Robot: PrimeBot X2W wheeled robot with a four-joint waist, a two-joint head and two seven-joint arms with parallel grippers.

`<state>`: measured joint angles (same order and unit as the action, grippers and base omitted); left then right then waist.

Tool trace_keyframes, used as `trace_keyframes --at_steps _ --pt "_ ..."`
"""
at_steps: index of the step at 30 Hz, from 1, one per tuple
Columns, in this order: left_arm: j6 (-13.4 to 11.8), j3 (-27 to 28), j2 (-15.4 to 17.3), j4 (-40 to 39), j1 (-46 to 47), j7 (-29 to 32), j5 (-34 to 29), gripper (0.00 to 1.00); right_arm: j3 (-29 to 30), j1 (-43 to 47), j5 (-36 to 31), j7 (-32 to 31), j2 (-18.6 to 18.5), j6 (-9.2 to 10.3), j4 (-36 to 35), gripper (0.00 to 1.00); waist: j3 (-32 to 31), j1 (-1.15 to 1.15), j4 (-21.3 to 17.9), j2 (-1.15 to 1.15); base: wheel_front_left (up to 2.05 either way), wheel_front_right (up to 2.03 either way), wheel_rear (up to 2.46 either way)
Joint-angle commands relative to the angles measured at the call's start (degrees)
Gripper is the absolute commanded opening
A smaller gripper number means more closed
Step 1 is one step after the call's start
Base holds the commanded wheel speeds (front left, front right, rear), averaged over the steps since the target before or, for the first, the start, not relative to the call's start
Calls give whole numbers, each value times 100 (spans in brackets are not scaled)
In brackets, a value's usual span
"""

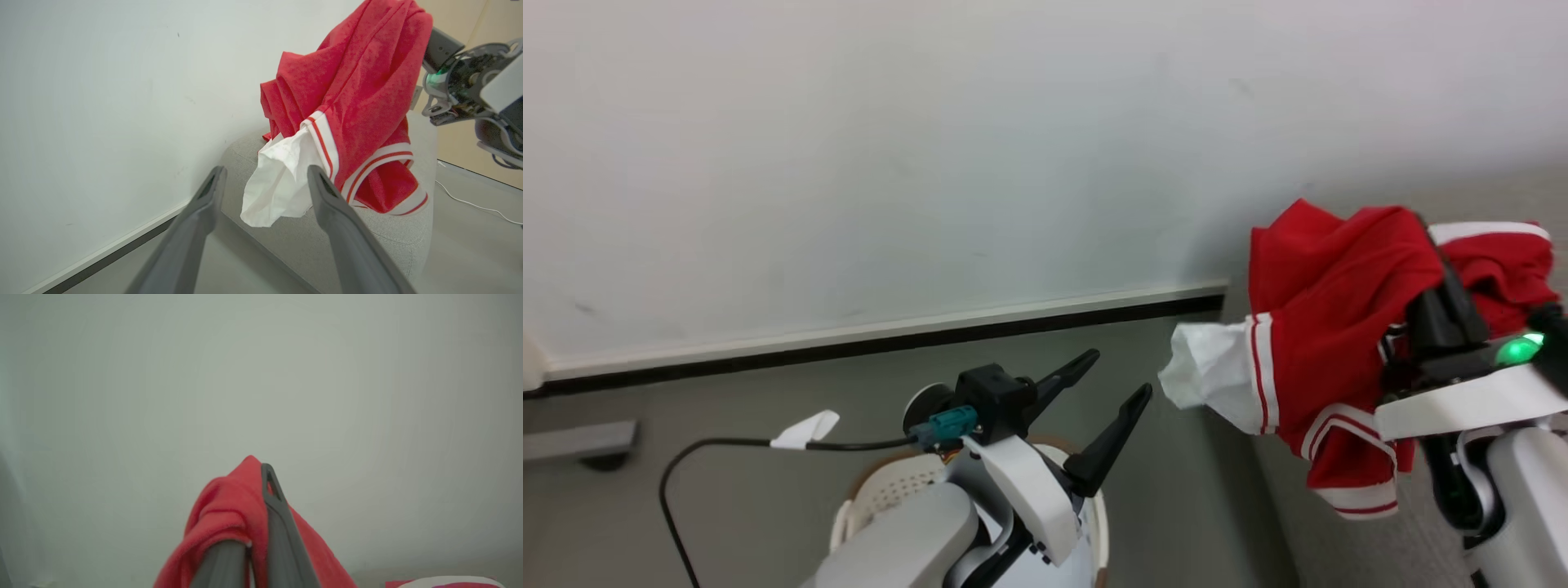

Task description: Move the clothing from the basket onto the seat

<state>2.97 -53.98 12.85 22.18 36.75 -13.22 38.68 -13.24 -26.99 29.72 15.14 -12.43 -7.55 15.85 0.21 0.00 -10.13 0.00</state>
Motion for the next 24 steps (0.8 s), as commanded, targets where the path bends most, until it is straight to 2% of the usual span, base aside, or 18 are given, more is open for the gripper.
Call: trace_keyframes --at_steps 1,10,14,24 --pt "12 -7 23 -1 69 -70 -139 100 108 55 -28 0 -58 13 -119 0 119 0 -393 0 0 0 0" --pt "-39 43 43 69 128 -118 -205 100 621 313 -99 -1 -185 13 -618 0 303 0 -1118 0 0 0 0" --pt "-21 58 52 42 160 -155 -319 100 863 527 0 -1 -90 13 -818 0 377 0 -1405 0 0 0 0" --pt "108 95 86 -63 91 -193 -491 100 1095 719 140 -1 -12 13 -1047 0 606 0 -1828 0 0 0 0"
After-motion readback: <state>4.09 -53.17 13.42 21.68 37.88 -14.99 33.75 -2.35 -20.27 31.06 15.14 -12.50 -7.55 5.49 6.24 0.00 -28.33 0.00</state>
